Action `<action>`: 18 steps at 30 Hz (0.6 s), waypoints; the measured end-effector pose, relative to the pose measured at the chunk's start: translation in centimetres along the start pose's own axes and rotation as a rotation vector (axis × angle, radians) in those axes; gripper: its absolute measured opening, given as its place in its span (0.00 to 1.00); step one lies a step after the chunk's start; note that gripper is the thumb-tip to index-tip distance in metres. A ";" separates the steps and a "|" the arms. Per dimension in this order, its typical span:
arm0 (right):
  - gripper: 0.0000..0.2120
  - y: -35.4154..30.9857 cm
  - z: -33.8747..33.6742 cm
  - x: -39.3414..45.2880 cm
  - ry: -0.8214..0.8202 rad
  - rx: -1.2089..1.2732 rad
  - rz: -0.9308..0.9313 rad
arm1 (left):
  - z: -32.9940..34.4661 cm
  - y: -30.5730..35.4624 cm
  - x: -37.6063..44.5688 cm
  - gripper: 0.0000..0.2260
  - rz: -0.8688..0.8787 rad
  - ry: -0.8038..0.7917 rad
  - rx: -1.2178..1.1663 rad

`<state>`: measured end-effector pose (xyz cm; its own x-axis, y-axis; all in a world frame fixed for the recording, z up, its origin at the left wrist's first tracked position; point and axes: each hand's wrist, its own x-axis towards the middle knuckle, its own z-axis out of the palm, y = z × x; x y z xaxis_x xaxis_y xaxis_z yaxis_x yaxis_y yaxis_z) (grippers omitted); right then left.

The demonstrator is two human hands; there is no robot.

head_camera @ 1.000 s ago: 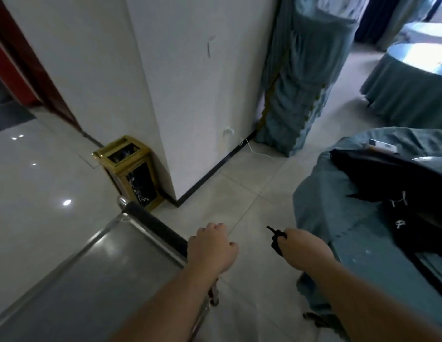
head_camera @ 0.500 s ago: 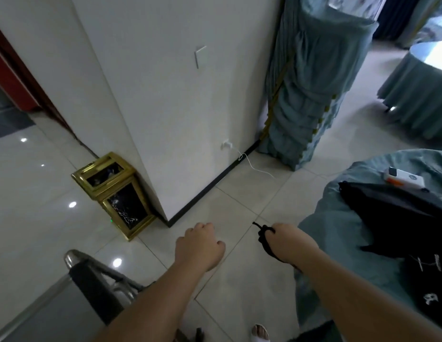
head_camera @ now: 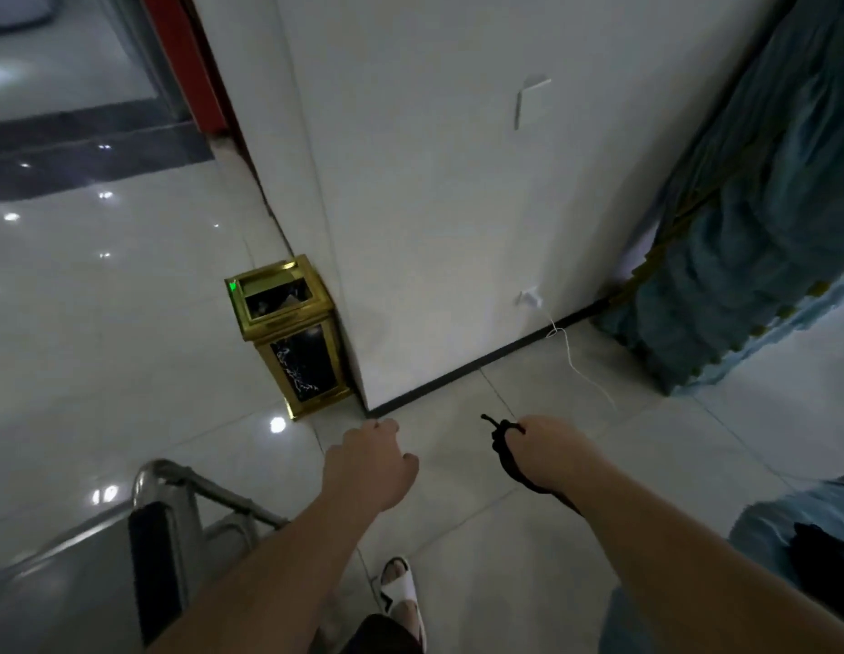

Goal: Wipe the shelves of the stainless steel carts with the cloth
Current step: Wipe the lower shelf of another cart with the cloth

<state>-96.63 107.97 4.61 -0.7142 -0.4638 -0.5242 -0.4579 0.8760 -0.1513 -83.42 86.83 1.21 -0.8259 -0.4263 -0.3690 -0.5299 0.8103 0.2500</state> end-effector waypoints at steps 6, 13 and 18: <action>0.18 -6.3 -3.5 9.8 -0.038 0.186 0.059 | -2.1 -5.2 7.7 0.24 -0.084 -0.012 -0.104; 0.15 -14.6 -8.7 19.6 -0.070 0.089 -0.073 | -7.1 -11.9 14.9 0.24 -0.202 0.024 -0.137; 0.17 -21.3 -11.3 27.2 -0.127 0.055 -0.202 | -8.5 -16.6 17.4 0.24 -0.366 0.023 -0.222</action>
<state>-112.30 75.19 3.01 -0.5370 -0.6129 -0.5797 -0.5527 0.7747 -0.3071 -90.69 62.55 -1.72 -0.5787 -0.6802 -0.4500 -0.8152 0.4992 0.2937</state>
